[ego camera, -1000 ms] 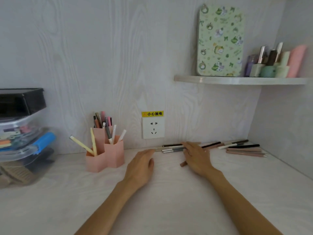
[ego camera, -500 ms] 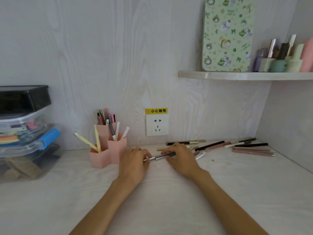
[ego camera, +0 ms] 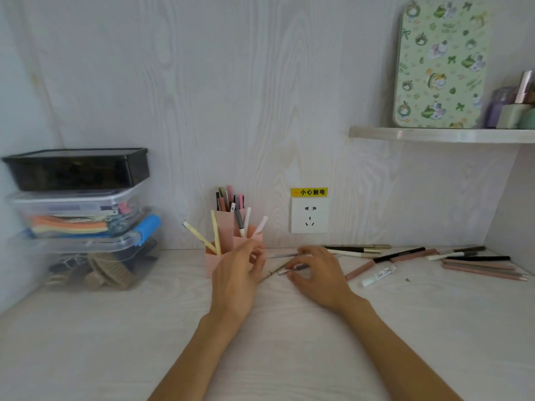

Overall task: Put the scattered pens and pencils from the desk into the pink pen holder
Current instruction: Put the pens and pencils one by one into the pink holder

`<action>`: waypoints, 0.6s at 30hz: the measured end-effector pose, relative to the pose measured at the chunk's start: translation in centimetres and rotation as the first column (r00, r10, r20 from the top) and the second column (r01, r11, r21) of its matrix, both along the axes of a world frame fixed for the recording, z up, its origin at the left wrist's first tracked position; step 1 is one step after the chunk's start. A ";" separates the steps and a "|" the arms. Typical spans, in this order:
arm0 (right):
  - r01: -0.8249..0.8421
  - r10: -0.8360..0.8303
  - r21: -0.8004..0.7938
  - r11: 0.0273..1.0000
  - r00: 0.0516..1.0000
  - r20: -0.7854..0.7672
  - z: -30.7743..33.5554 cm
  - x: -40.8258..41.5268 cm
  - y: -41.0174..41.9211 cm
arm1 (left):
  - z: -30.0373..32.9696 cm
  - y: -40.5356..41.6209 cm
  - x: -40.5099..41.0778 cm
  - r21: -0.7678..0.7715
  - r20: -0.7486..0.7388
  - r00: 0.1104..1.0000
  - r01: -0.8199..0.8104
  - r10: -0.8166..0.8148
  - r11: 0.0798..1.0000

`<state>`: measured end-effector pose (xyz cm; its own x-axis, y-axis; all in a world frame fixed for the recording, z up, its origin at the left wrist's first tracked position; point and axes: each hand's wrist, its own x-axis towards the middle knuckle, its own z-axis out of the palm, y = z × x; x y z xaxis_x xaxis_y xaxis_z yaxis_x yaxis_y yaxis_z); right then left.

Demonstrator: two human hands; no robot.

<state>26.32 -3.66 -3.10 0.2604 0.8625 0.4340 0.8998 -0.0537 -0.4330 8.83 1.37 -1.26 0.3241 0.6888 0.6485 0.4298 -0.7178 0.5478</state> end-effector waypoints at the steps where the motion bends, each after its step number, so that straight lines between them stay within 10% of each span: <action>1: 0.005 -0.005 0.006 1.000 1.000 0.001 0.0 0.0 0.0 | 0.7 -0.4 -0.1 0.017 0.095 0.995 -0.017 0.015 1.000; 8: 0.014 -0.014 0.014 1.000 0.999 0.031 0.0 -0.1 0.0 | 7.8 -0.5 -4.2 0.181 0.560 0.829 -0.140 0.015 0.973; 18: -0.018 0.018 0.024 1.000 1.000 0.005 -0.2 -0.1 0.2 | 12.9 2.0 -7.0 0.478 0.174 0.972 -0.224 0.158 0.850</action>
<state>26.22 -3.48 -3.35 0.2432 0.8564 0.4555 0.9025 -0.0277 -0.4297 1.84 3.40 11.65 0.1143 0.3102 0.9438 0.5387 -0.8176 0.2035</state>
